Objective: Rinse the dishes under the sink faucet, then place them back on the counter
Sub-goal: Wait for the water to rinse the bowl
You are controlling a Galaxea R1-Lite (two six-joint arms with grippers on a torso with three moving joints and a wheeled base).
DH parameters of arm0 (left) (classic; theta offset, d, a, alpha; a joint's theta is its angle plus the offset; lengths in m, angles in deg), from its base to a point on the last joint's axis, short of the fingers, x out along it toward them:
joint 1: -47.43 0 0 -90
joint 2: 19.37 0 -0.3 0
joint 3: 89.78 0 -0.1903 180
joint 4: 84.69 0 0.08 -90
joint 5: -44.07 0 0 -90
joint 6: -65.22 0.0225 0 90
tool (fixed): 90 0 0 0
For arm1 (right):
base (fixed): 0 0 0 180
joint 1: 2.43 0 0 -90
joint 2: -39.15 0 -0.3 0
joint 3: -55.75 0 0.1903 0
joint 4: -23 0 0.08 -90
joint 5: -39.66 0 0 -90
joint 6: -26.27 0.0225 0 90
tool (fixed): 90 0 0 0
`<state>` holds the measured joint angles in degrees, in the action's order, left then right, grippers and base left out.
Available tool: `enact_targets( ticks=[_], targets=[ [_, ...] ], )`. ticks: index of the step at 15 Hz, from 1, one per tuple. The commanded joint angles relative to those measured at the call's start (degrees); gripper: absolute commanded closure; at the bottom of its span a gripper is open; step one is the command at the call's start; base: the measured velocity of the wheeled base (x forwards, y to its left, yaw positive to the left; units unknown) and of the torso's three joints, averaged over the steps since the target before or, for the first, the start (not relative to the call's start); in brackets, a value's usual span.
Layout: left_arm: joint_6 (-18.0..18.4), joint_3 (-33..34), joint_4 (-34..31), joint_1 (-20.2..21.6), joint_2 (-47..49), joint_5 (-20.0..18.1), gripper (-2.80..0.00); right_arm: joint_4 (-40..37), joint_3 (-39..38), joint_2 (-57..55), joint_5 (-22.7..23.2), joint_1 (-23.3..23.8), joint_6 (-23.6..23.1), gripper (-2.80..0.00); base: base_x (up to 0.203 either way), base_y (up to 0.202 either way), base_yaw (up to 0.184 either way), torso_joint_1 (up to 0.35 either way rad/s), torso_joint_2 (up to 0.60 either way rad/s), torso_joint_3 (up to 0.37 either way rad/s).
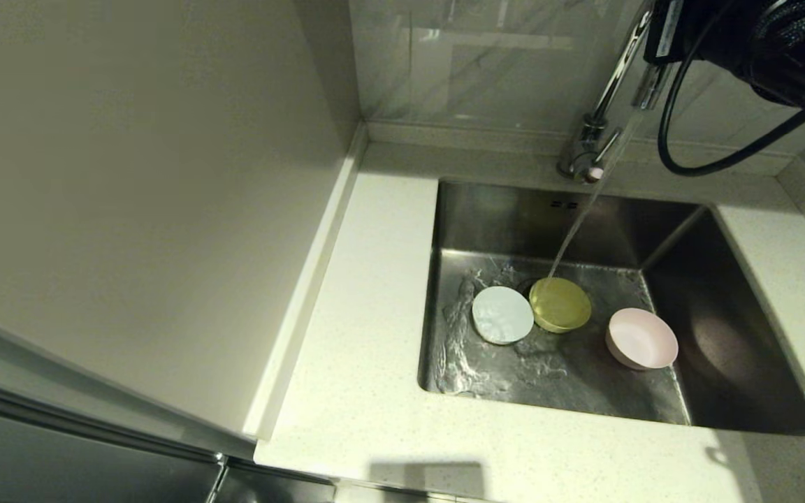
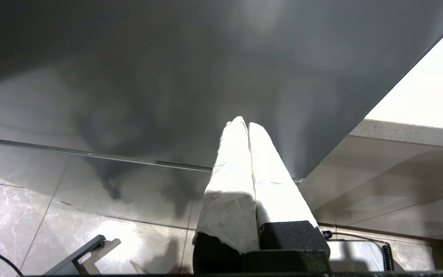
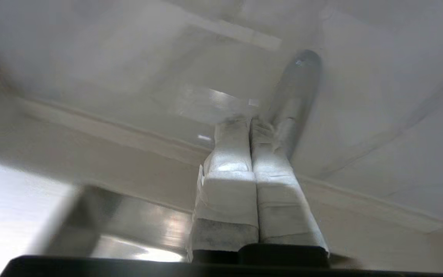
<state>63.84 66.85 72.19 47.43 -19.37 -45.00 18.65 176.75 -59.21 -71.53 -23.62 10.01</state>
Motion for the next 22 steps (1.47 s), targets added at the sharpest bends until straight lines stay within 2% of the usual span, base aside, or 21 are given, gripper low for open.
enact_targets(
  ticks=[1, 2, 4, 7, 9, 11, 12, 14, 17, 19, 22],
  targets=[
    [0.0, 0.0, 0.0, 0.0, -0.1, 0.0, 0.0, -0.1, 0.0, 1.8, 1.4, -2.8, 3.7, 0.0, 0.0, 0.0, 0.0, 0.0, 0.0, 0.0],
    [0.0, 0.0, 0.0, 0.0, -0.1, 0.0, 0.0, -0.2, -0.2, 2.9, 2.0, -4.3, 5.8, 0.0, 0.0, 0.0, 0.0, 0.0, 0.0, 0.0],
    [0.0, 0.0, 0.0, 0.0, -0.1, 0.0, 0.0, -1.2, -0.5, 4.8, 2.3, -5.0, 7.2, 0.0, 0.0, 0.0, 0.0, 0.0, 0.0, 0.0],
    [0.0, 0.0, 0.0, 0.0, -0.1, 0.0, 0.0, -9.5, 3.1, 7.9, 2.3, -4.4, 7.8, 0.0, 0.0, 0.0, 0.0, 0.0, 0.0, 0.0],
    [0.0, 0.0, 0.0, 0.0, -0.1, 0.0, 0.0, -18.7, 5.7, 10.2, 2.1, 0.9, 5.2, 0.0, 0.0, 0.0, 0.0, 0.0, 0.0, 0.0],
    [0.0, 0.0, 0.0, 0.0, -0.1, 0.0, 0.0, -30.4, 5.8, 13.7, 2.1, 8.8, 1.6, 0.0, 0.0, 0.0, 0.0, 0.0, 0.0, 0.0],
    [0.0, 0.0, 0.0, 0.0, -0.1, 0.0, 0.0, -35.2, 3.7, 16.2, 2.0, 11.3, 0.8, 0.0, 0.0, 0.0, 0.0, 0.0, 0.0, 0.0],
    [0.0, 0.0, 0.0, 0.0, -0.1, 0.0, 0.0, -39.0, -5.2, 20.6, 1.5, 14.2, 0.5, 0.0, 0.0, 0.0, 0.0, 0.0, 0.0, 0.0],
    [0.0, 0.0, 0.0, 0.0, -0.1, 0.0, 0.0, -40.6, -18.5, 29.7, 1.2, 16.2, 4.9, 0.0, 0.0, 0.0, 0.0, 0.0, 0.0, 0.0],
    [0.0, 0.0, 0.0, 0.0, -0.1, 0.0, 0.0, -40.9, -25.5, 37.1, 3.8, 16.6, 8.0, 0.0, 0.0, 0.0, 0.0, 0.0, 0.0, 0.0],
    [0.0, 0.0, 0.0, 0.0, -0.1, 0.0, 0.0, -39.0, -37.8, 48.9, 10.3, 16.8, 14.3, 0.0, 0.0, 0.0, 0.0, 0.0, 0.0, 0.0]
  ],
)
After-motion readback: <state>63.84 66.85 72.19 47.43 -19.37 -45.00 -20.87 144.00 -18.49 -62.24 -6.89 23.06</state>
